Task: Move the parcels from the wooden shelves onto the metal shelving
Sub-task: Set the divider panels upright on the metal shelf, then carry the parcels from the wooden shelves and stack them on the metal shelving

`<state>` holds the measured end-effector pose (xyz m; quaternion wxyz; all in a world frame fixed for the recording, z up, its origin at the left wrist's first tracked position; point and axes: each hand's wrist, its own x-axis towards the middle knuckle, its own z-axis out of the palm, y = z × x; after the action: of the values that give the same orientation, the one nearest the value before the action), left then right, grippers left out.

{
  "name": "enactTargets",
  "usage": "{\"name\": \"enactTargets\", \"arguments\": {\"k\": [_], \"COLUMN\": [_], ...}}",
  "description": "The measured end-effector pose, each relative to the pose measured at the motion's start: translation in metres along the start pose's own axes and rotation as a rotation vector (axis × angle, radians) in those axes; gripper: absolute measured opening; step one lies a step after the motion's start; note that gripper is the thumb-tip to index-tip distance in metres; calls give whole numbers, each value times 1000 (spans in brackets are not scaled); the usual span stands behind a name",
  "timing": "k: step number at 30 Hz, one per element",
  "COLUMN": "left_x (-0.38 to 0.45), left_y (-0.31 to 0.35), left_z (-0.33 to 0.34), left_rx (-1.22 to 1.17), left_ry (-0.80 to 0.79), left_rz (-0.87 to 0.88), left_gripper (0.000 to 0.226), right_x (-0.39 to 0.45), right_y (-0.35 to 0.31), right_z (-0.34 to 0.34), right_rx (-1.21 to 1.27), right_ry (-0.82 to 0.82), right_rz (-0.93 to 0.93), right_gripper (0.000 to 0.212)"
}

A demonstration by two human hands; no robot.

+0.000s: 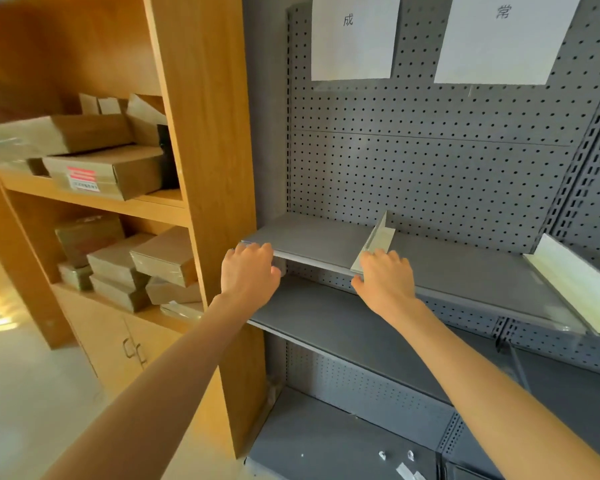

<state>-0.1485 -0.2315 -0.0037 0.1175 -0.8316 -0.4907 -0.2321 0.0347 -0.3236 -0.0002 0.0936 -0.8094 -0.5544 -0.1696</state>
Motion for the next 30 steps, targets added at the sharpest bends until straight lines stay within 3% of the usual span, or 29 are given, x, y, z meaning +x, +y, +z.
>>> {"name": "enactTargets", "arguments": {"k": [7, 20, 30], "left_x": [-25, -82, -82], "left_y": [-93, -357, -474], "left_z": [-17, -64, -59], "left_rx": [23, 132, 151], "left_ry": [-18, 65, 66], "left_rz": [-134, -424, -547], "left_gripper": [28, 25, 23], "right_x": [13, 41, 81], "right_y": [-104, -379, -499], "right_z": [-1, -2, 7], "right_rx": [90, 230, 214], "right_ry": [9, 71, 71], "right_rz": [-126, -466, -583], "right_gripper": [27, 39, 31]}}
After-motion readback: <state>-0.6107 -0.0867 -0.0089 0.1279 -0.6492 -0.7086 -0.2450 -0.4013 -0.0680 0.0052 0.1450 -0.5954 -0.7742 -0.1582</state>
